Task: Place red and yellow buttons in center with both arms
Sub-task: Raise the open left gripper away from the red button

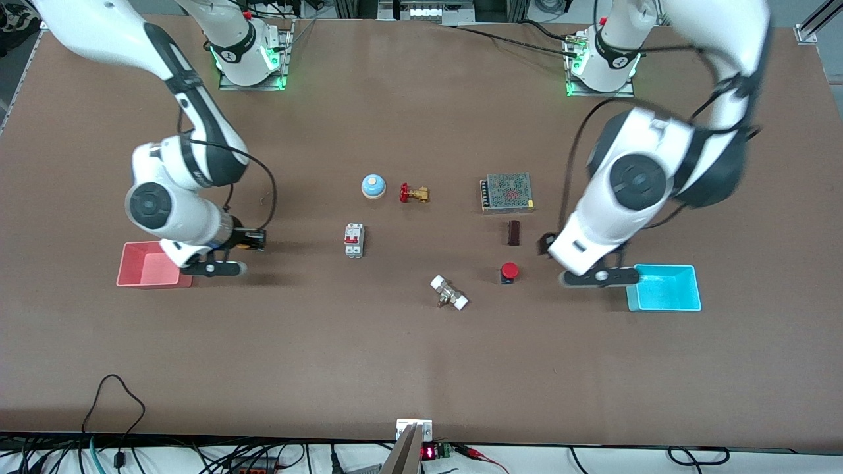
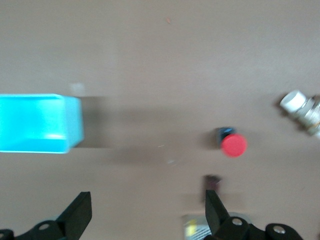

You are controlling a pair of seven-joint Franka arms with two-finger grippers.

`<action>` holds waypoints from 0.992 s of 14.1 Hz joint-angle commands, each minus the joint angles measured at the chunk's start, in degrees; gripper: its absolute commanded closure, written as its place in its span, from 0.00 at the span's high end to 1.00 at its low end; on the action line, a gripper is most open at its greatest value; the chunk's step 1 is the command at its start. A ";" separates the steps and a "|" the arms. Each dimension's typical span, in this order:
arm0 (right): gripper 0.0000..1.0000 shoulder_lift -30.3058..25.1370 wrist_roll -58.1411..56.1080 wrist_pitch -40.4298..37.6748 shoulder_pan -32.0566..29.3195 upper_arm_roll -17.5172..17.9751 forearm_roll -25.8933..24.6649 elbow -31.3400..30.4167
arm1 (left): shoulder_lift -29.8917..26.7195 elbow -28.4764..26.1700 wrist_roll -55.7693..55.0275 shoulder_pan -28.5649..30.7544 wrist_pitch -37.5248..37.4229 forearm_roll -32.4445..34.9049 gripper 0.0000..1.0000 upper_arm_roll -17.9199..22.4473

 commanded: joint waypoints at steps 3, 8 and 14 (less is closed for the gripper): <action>0.01 2.61 3.68 2.42 1.20 0.00 -4.12 -0.08 | -7.45 3.55 20.41 9.27 -12.27 0.16 1.00 -1.53; 0.04 4.10 3.68 3.04 1.20 0.00 -4.21 -0.08 | -20.89 -13.29 22.38 13.94 -6.52 -4.15 1.00 -1.54; 0.14 5.43 3.68 3.04 1.20 0.00 -4.21 -0.08 | -24.19 -16.88 21.42 15.78 -4.51 -6.69 1.00 -1.01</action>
